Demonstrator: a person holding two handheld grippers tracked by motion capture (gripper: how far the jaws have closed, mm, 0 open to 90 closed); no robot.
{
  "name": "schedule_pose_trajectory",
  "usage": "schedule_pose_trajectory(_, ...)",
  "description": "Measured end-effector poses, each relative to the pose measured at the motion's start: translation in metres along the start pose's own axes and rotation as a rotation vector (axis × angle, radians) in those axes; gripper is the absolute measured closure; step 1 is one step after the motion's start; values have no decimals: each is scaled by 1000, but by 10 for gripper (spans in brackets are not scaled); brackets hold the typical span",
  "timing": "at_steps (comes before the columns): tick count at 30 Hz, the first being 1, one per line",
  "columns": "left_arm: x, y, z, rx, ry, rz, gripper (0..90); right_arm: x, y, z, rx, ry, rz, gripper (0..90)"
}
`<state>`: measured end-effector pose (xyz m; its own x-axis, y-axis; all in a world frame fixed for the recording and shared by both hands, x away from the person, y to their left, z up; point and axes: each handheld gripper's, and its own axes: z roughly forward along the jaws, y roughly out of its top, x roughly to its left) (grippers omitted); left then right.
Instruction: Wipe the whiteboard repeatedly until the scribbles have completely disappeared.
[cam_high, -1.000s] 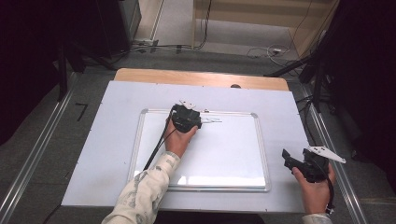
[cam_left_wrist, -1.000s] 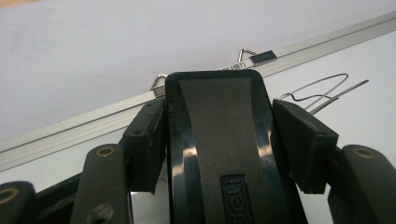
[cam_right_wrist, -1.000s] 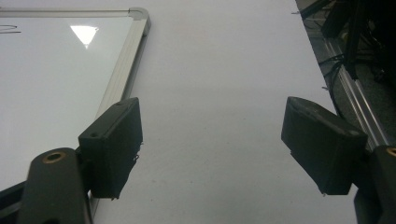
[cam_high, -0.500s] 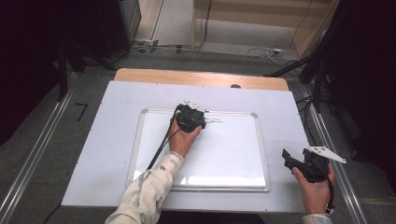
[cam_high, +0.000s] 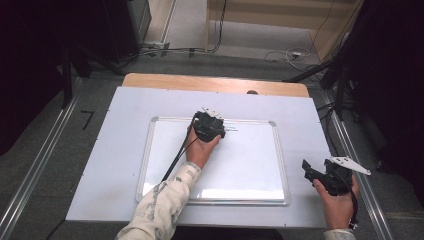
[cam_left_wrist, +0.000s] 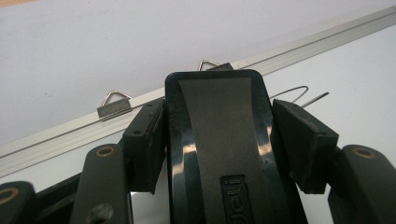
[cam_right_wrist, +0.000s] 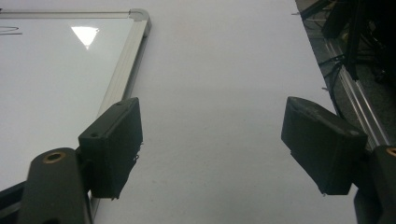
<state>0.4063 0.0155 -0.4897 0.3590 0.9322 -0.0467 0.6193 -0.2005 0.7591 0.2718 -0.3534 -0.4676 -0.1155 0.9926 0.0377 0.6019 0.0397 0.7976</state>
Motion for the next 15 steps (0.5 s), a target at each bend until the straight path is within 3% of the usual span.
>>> schedule_pose_trajectory(15,-10,3,5,1,-11,5,386,-1,0,0,-2,1,0,190)
